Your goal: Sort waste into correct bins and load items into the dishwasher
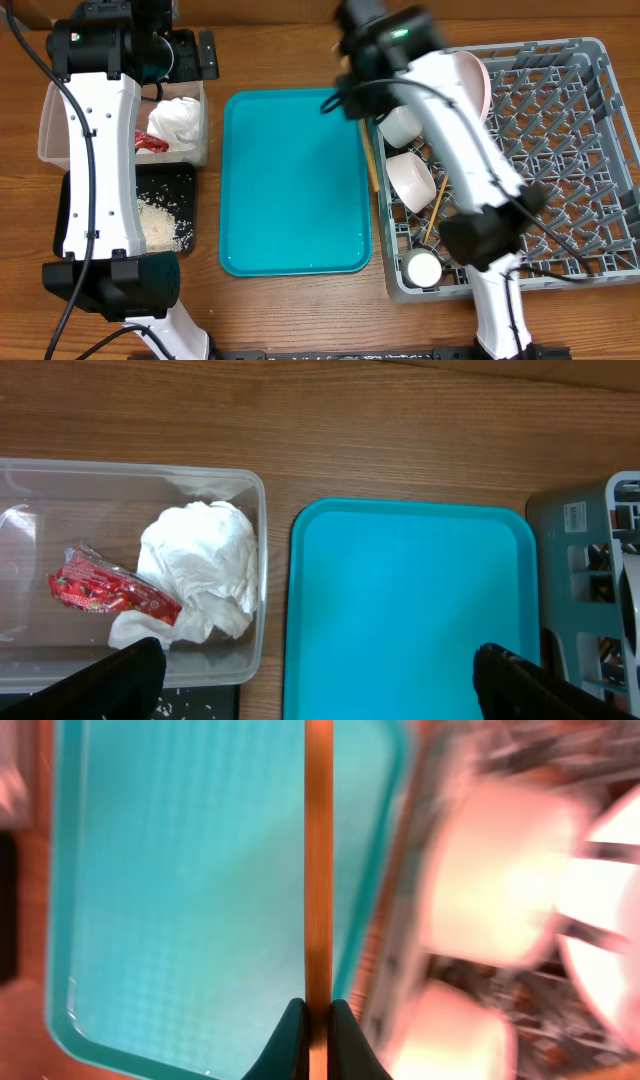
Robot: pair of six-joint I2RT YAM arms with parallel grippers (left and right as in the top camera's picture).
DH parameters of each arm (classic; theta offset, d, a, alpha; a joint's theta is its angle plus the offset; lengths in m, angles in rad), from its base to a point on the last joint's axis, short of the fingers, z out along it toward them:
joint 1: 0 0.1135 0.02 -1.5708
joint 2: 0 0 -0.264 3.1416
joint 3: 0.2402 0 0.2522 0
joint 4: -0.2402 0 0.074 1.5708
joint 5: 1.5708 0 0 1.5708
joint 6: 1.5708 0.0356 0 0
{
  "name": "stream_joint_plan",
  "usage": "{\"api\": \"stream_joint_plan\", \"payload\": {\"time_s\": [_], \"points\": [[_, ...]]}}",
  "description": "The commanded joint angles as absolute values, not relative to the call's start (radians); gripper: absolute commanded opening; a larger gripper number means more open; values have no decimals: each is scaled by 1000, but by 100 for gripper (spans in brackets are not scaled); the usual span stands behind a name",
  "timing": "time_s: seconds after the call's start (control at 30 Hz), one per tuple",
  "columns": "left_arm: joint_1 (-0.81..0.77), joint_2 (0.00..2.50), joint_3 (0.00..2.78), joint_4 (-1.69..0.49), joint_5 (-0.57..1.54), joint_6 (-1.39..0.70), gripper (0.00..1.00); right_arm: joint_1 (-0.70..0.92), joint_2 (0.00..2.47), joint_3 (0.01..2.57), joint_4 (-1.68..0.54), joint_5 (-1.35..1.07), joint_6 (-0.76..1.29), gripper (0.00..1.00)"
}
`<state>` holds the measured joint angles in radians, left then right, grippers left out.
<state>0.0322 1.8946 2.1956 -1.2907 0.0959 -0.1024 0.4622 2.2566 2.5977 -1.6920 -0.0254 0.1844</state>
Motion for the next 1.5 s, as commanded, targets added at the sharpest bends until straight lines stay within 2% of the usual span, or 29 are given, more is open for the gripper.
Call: {"api": "stream_joint_plan", "payload": {"time_s": [0.0,0.27,0.53,0.6,0.67,0.77,1.03,1.3,1.47], "points": [[27,1890,2193,-1290,94,-112,100,377,2165,2609,-1694,-21,215,4],[27,1890,2193,-1290,94,-112,100,221,2022,2310,-1694,28,183,4],[27,1890,2193,-1290,94,-112,100,187,2018,1972,-1628,131,168,4],[27,1890,2193,-1290,94,-112,100,187,2018,1938,-1616,150,168,16],[27,1890,2193,-1290,94,-112,100,186,2018,1936,-1615,163,168,25],[27,1890,2193,-1290,94,-112,100,179,2011,1952,-1617,168,168,33],[27,1890,2193,-1290,93,-112,100,178,1938,2051,-1653,160,168,37],[27,1890,2193,-1290,94,-112,100,178,1806,2117,-1694,117,168,53],[27,1890,2193,-1290,94,-112,100,178,1736,2117,-1694,18,176,54]]}}
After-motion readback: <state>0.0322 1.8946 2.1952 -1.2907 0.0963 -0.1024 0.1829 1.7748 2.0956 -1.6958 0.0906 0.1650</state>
